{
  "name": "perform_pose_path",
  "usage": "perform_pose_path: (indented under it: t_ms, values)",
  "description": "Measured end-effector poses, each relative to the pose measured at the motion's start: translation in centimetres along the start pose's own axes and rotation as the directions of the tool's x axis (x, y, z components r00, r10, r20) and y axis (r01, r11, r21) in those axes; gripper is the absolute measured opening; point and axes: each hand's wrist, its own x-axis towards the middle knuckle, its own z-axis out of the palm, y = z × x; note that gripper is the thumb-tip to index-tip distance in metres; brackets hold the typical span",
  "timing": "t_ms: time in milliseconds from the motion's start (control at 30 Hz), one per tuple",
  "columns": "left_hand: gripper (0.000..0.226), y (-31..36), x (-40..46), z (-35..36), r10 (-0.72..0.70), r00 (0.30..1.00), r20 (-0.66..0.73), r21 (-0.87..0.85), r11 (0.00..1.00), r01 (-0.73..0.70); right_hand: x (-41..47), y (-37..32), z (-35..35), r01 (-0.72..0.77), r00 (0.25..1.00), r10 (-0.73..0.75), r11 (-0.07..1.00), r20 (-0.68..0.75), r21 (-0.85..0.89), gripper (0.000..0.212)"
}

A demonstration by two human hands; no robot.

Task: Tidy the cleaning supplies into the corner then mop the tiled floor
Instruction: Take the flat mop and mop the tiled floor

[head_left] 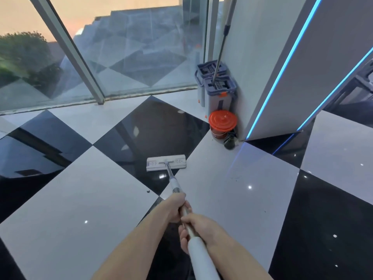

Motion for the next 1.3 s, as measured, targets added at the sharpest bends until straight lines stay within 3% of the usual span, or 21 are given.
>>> perform_pose_path:
  t_ms: [233, 400, 600, 1033, 1300]
  values:
    - [0.018, 10.1, 11.2, 0.8, -0.004, 1.0, 0.03, -0.058, 0.998, 0.005, 3.8, -7.4, 0.9, -0.033, 0.998, 0.034, 0.999, -0.055, 0.017, 0.029]
    - [0.022, 16.6, 17.0, 2.1, 0.017, 0.999, 0.039, -0.006, 1.0, -0.016, 5.0, -12.7, 1.0, -0.087, 0.996, 0.089, 0.994, -0.032, 0.063, 0.032]
    - [0.016, 18.9, 18.8, 3.4, 0.029, 0.999, 0.043, -0.009, 1.0, -0.028, 5.1, -14.9, 0.3, -0.096, 0.994, 0.097, 0.995, -0.042, 0.026, 0.031]
    - [0.02, 9.1, 11.4, 7.7, -0.01, 0.998, 0.063, -0.071, 0.997, 0.014, 1.7, -11.0, -3.9, -0.158, 0.975, 0.143, 0.984, -0.173, -0.079, 0.054]
    - [0.024, -4.4, 4.4, 11.5, -0.006, 0.998, 0.068, -0.058, 0.998, 0.01, -2.6, -1.7, -11.6, -0.111, 0.985, 0.103, 0.993, -0.136, -0.05, 0.06]
